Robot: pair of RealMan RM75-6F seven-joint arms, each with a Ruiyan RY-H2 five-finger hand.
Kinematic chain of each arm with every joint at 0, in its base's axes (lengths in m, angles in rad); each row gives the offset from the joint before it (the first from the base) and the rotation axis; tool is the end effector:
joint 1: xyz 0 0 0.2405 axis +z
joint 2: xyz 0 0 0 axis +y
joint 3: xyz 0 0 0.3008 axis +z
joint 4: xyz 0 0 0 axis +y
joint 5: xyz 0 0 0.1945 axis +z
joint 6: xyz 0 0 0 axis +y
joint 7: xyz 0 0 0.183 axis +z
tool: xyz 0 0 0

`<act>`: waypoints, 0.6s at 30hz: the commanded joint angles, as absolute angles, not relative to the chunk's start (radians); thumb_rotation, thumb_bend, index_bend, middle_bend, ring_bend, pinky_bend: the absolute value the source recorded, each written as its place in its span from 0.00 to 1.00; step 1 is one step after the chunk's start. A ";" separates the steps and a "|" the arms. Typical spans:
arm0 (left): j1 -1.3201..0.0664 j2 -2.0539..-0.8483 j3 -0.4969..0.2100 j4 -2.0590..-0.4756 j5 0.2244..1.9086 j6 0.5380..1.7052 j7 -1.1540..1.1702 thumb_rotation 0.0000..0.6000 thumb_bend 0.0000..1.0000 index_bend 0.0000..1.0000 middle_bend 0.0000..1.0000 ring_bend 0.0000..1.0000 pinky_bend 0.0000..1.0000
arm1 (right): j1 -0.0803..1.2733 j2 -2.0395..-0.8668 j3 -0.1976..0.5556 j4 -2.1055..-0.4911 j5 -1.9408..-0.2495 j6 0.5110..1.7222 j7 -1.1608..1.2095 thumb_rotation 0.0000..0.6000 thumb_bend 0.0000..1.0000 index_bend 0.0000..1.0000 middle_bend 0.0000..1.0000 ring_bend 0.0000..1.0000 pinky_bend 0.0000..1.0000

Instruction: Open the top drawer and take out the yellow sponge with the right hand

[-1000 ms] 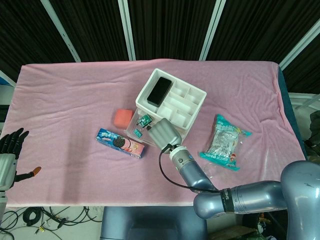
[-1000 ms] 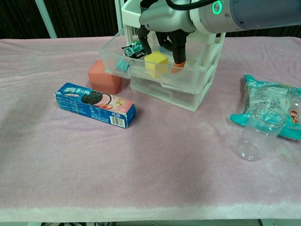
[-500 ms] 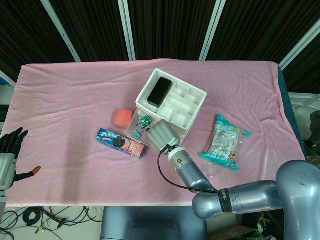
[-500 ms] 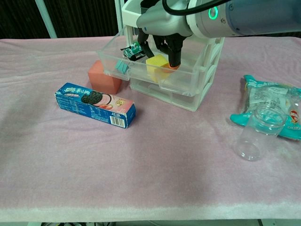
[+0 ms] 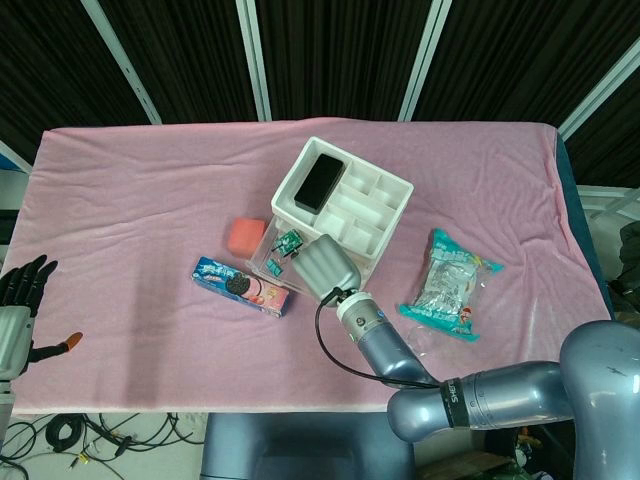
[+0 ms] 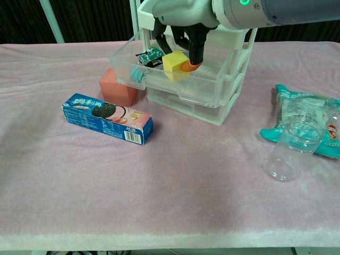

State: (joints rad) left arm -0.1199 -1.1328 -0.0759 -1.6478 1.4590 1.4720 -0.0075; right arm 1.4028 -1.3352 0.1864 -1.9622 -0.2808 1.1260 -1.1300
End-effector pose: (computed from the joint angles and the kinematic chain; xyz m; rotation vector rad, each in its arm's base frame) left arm -0.3343 0.2383 0.1894 -1.3471 -0.9362 -0.9680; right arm 0.0341 -0.4152 0.0297 2.1088 -0.4310 0.5827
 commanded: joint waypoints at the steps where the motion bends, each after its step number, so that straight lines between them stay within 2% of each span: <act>1: -0.120 -1.133 -0.076 -1.647 1.460 1.473 -0.007 1.00 0.00 0.00 0.00 0.00 0.00 | 1.397 -1.310 0.197 -1.983 -0.293 1.139 -1.112 1.00 0.33 0.57 0.81 0.87 0.81; 10: -0.119 -1.133 -0.075 -1.646 1.463 1.477 -0.003 1.00 0.00 0.00 0.00 0.00 0.00 | 1.337 -1.176 0.214 -2.086 -0.358 1.187 -1.034 1.00 0.34 0.57 0.81 0.87 0.81; 18: -0.116 -1.134 -0.075 -1.645 1.468 1.486 0.003 1.00 0.00 0.00 0.00 0.00 0.00 | 1.208 -0.999 0.189 -2.196 -0.469 1.275 -0.931 1.00 0.34 0.57 0.81 0.87 0.81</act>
